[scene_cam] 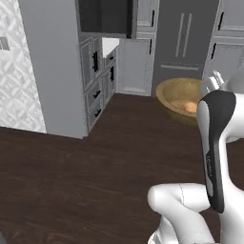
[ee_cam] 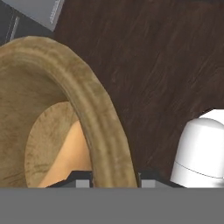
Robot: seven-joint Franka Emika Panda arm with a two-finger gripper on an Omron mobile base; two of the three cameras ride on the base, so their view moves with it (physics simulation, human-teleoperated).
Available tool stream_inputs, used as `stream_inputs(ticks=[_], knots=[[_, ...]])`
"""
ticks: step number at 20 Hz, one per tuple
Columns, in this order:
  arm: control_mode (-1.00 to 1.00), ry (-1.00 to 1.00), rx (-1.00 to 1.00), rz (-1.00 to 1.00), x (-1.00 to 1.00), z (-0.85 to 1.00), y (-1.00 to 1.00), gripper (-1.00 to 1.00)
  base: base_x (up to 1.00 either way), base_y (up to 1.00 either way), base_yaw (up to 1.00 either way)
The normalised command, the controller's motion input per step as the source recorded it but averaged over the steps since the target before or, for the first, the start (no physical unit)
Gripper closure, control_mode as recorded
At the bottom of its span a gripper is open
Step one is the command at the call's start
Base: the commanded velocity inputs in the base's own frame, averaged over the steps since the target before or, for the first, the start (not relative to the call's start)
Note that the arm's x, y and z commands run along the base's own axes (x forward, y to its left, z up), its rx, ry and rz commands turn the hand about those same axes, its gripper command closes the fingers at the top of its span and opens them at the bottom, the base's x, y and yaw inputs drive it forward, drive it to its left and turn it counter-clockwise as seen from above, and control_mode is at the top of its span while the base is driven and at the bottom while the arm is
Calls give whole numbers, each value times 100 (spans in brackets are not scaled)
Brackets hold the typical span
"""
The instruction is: Pick the squash from the sink and place it in the bowl. Then pick the bowl and place it in the microwave. Then close the microwave door and press the start button.
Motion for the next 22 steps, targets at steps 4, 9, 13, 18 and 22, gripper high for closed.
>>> stream_inputs(ticks=[4,9,13,18,22], knots=[[100,0,0,0,0,0,0,100,93,-96,46],[100,0,0,0,0,0,0,100,51,-100,38],[100,0,0,0,0,0,0,100,40,-100,35],[100,0,0,0,0,0,0,100,44,-100,37],[100,0,0,0,0,0,0,100,22,-100,35]])
